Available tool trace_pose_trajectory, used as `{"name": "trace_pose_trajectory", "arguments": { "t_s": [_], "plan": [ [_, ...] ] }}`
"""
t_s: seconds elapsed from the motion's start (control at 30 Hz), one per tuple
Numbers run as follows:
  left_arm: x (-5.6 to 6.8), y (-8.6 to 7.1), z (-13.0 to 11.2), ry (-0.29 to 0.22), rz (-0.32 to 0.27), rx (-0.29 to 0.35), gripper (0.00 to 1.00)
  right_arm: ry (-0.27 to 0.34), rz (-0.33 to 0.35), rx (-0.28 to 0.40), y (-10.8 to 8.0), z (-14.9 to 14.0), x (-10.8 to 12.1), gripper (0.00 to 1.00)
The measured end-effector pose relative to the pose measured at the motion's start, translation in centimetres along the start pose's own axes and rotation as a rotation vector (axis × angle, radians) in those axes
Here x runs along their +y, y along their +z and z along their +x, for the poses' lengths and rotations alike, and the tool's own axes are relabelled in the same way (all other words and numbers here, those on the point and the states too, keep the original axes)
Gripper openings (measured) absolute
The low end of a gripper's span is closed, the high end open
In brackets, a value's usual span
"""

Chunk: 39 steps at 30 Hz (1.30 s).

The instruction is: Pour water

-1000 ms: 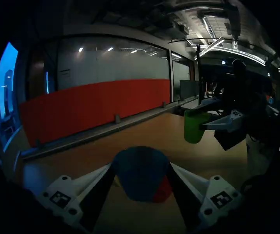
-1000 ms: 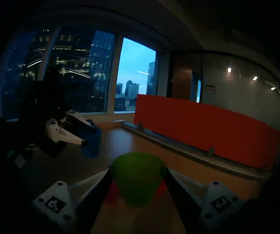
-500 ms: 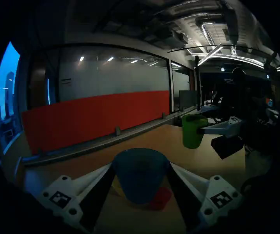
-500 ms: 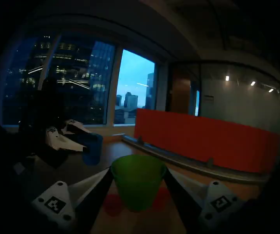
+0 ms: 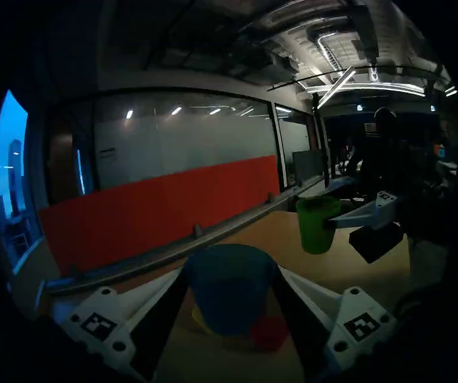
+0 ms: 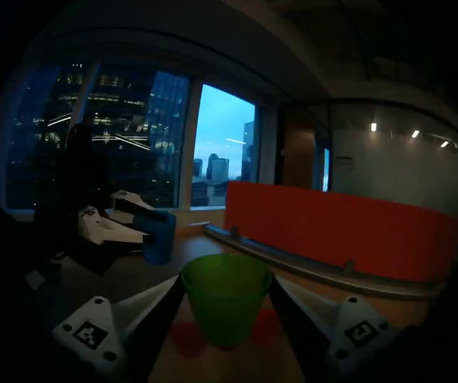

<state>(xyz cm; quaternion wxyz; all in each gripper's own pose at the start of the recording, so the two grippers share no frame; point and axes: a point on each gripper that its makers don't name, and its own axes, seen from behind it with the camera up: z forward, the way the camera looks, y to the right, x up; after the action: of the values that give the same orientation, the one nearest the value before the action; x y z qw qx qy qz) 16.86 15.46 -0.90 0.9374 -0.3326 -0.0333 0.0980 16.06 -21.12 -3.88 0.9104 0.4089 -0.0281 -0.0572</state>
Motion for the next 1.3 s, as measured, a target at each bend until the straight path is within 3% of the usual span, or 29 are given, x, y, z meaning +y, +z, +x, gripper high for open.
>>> {"name": "trace_pose_trajectory", "arguments": {
  "t_s": [0.57, 0.97, 1.3],
  "plan": [
    [-0.1, 0.7, 5.6, 0.205, 0.058, 0.067, 0.88, 0.016, 0.075, 0.005, 1.6, -0.5, -2.6, 0.92],
    [-0.3, 1.2, 7.8, 0.343, 0.075, 0.087, 0.88, 0.017, 0.132, 0.011, 2.5, -0.6, -4.6, 0.92],
    [-0.4, 1.4, 9.7, 0.426, 0.091, 0.112, 0.88, 0.021, 0.165, 0.011, 2.9, -0.9, -5.7, 0.92]
  ]
}}
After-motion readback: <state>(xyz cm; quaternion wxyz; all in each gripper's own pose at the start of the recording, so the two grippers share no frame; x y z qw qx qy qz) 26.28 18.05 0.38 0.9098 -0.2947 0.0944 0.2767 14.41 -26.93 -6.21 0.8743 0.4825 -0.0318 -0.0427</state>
